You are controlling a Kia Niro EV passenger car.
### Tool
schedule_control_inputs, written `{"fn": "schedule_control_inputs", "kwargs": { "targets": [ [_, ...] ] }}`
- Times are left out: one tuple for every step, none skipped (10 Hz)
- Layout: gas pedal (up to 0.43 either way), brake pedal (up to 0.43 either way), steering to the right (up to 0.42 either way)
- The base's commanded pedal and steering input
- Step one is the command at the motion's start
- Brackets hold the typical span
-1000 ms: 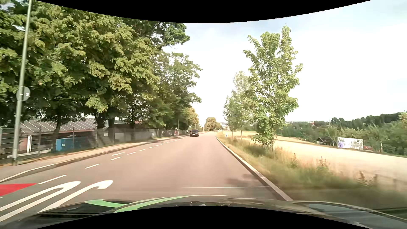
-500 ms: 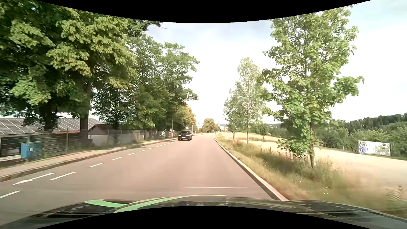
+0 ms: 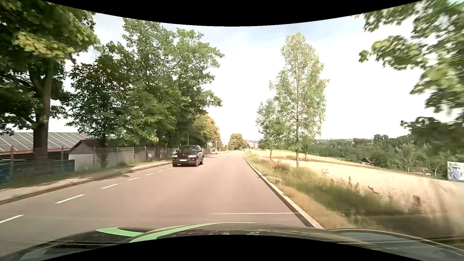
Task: Follow the waypoints while adhering to traffic rules and regulations
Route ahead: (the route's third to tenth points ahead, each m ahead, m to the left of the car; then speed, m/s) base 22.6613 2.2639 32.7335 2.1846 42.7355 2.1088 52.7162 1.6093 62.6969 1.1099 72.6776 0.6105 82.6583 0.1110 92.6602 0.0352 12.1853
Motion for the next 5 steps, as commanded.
{"fn": "schedule_control_inputs", "kwargs": {
  "targets": [
    [0.268, 0.0, 0.005],
    [0.26, 0.0, 0.005],
    [0.26, 0.0, 0.005],
    [0.26, 0.0, 0.004],
    [0.26, 0.0, 0.001]
  ]
}}
